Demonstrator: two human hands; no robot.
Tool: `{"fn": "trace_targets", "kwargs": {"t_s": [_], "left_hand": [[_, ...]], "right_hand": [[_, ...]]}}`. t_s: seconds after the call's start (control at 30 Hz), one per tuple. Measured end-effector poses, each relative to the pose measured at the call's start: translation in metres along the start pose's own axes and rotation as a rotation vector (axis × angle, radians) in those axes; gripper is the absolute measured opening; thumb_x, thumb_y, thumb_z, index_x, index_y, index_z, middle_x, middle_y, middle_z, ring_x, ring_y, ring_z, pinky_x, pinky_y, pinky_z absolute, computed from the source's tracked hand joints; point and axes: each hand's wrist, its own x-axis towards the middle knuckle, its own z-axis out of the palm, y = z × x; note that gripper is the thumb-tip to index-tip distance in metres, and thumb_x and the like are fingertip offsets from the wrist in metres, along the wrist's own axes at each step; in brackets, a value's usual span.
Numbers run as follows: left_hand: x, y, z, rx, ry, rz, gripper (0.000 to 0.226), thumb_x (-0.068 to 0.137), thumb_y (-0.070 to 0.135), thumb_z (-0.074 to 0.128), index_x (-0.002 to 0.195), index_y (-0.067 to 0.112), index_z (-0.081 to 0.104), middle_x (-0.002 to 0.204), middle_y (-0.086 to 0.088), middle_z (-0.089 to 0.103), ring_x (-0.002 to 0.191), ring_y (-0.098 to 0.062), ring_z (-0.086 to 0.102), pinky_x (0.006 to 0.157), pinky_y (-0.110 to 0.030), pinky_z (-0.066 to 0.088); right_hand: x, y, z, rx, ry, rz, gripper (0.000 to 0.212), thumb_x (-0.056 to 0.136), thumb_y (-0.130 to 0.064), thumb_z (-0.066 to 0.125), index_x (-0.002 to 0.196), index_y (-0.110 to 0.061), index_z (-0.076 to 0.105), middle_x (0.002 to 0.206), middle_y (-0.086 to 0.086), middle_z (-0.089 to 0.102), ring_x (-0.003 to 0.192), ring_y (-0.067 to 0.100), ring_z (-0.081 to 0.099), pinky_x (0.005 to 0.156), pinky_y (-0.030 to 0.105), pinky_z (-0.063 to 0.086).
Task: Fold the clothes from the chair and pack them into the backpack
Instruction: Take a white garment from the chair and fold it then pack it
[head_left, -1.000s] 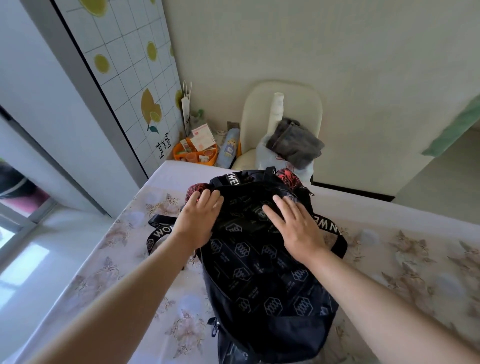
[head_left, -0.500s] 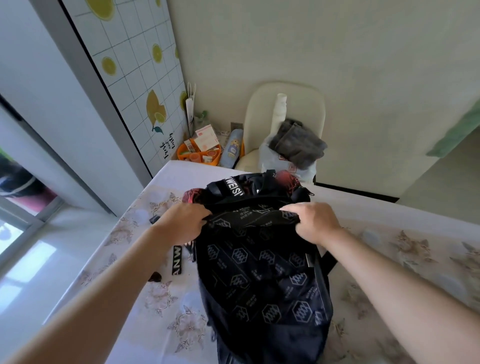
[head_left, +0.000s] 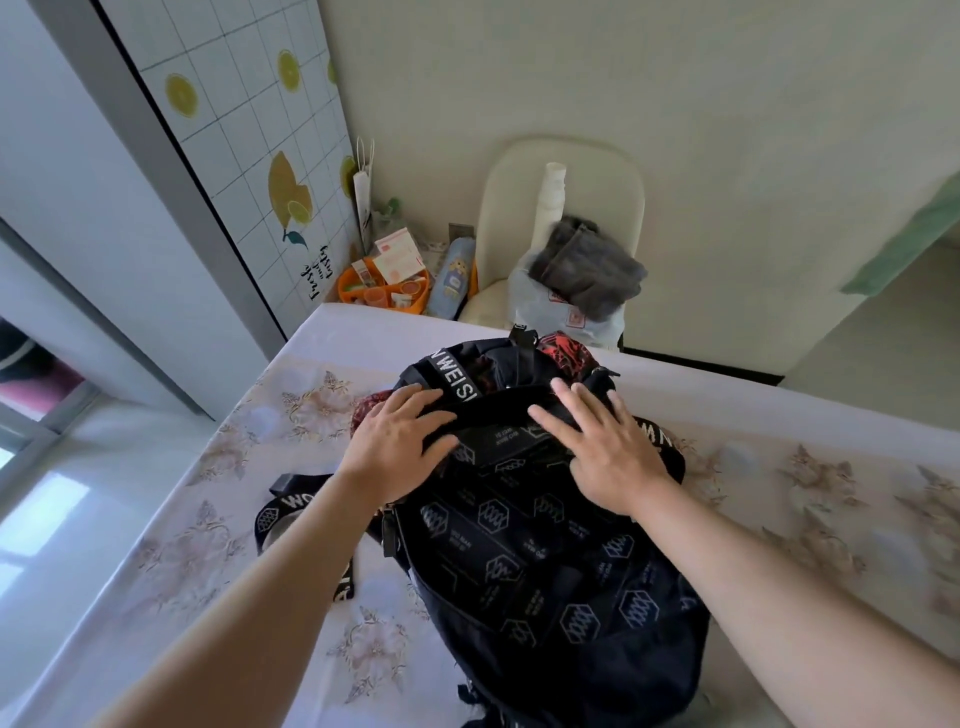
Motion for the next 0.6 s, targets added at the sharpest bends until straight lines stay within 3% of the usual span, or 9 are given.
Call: {"fn": "trace_targets", "kwargs": {"t_s": [0.07, 0.13, 0.3, 0.37, 0.47, 0.6], "left_hand": [[0.0, -0.007, 0.004, -0.006, -0.221, -0.074, 0.071, 0.09, 0.075, 0.021, 0.148, 0.039, 0.04, 0.159, 0.014, 0.028, 0.149, -0.01, 0.017, 0.122, -0.036, 0.015], [0.0, -0.008, 0.01, 0.093, -0.344, -0.081, 0.074, 0.09, 0.075, 0.015, 0.154, 0.038, 0.023, 0.163, 0.012, 0.013, 0.151, -0.008, 0.004, 0.123, -0.035, 0.003], [0.002, 0.007, 0.009, 0.242, -0.454, -0.133, 0.076, 0.095, 0.071, 0.014, 0.158, 0.031, 0.005, 0.165, 0.005, -0.002, 0.152, -0.014, -0.007, 0.123, -0.04, -0.001], [0.001, 0.021, 0.0, 0.256, -0.415, -0.174, 0.076, 0.095, 0.07, 0.022, 0.158, 0.029, 0.01, 0.166, 0.001, 0.001, 0.152, -0.02, -0.005, 0.123, -0.044, 0.0], [-0.007, 0.055, -0.007, 0.219, -0.209, -0.167, 0.072, 0.093, 0.063, 0.033, 0.155, 0.028, 0.023, 0.165, -0.003, 0.009, 0.151, -0.025, 0.0, 0.122, -0.046, 0.002], [-0.025, 0.126, -0.001, 0.001, -0.002, 0.003, 0.054, 0.094, 0.044, 0.047, 0.145, 0.027, 0.045, 0.152, 0.003, 0.036, 0.141, -0.021, 0.025, 0.115, -0.039, 0.022]], "right_hand": [[0.006, 0.001, 0.007, 0.125, -0.194, 0.146, 0.069, 0.095, -0.026, 0.036, 0.158, -0.037, 0.009, 0.167, -0.002, -0.007, 0.153, 0.017, -0.007, 0.122, 0.054, 0.01], [0.013, -0.002, 0.014, 0.12, -0.311, 0.167, 0.066, 0.096, -0.03, 0.032, 0.158, -0.037, 0.01, 0.167, -0.004, -0.012, 0.152, 0.013, -0.015, 0.123, 0.054, 0.006], [0.012, -0.005, 0.01, 0.186, -0.384, 0.15, 0.076, 0.092, -0.038, 0.043, 0.159, -0.036, 0.007, 0.166, -0.002, -0.016, 0.151, 0.014, -0.019, 0.123, 0.05, 0.002], [0.0, -0.001, 0.0, 0.257, -0.317, 0.118, 0.08, 0.09, -0.04, 0.049, 0.158, -0.037, 0.009, 0.166, -0.003, -0.013, 0.152, 0.013, -0.016, 0.124, 0.046, 0.003], [-0.031, 0.006, -0.01, 0.327, -0.11, 0.089, 0.077, 0.09, -0.035, 0.054, 0.158, -0.034, 0.017, 0.167, -0.002, -0.005, 0.153, 0.015, -0.006, 0.124, 0.044, 0.008], [-0.091, 0.021, -0.01, 0.4, 0.081, 0.143, 0.055, 0.089, -0.025, 0.056, 0.142, -0.026, 0.043, 0.153, -0.001, 0.031, 0.141, 0.019, 0.028, 0.116, 0.041, 0.029]]}}
